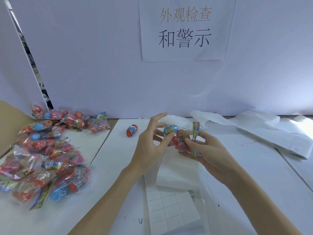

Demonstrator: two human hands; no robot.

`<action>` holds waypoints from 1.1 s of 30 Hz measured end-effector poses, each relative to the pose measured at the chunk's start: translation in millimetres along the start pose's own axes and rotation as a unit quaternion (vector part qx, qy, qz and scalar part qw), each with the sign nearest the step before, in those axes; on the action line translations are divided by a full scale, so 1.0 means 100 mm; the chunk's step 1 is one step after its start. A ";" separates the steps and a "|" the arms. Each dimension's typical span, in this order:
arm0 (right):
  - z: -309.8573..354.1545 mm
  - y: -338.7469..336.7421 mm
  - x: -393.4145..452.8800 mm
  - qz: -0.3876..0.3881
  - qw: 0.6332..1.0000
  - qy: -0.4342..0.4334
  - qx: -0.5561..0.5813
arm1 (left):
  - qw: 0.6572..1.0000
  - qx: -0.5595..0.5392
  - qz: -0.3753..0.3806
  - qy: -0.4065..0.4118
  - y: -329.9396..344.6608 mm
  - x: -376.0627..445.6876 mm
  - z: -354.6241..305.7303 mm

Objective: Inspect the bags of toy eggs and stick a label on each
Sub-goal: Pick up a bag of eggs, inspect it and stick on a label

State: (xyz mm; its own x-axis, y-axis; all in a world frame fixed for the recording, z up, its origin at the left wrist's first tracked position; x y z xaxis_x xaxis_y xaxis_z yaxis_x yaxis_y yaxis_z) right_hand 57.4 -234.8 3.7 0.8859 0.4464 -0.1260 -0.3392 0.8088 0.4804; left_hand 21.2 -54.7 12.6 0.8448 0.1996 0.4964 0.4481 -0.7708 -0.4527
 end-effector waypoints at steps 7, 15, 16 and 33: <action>0.15 0.05 -0.02 -0.035 0.977 -0.115 -0.178 | 0.998 0.045 0.035 0.038 -0.03 0.01 -0.02; 0.20 0.00 -0.04 -0.073 0.954 -0.213 -0.197 | 0.994 -0.056 0.081 -0.041 0.07 -0.01 -0.04; 0.20 -0.04 -0.03 -0.099 0.960 -0.207 -0.161 | 0.991 -0.068 0.093 -0.060 0.08 -0.01 -0.02; 0.17 -0.04 0.00 -0.064 0.988 -0.112 -0.080 | 0.974 -0.163 0.056 -0.146 -0.06 0.02 0.06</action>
State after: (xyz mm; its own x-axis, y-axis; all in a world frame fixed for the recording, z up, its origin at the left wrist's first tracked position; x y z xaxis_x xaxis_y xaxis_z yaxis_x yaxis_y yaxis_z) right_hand 64.2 -244.2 16.4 0.9666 0.2549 0.0275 -0.2497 0.9115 0.3269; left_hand 21.8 -46.2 12.2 0.9516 0.2299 0.2042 0.2718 -0.9394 -0.2088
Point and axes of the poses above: each hand's wrist, its own x-axis towards the middle knuckle, its own y-axis out of the palm, z = x × y, the point moved 5 cm from there along x, towards the middle knuckle, and after that the axes turned 14 degrees about x, right-handed, at the moved point
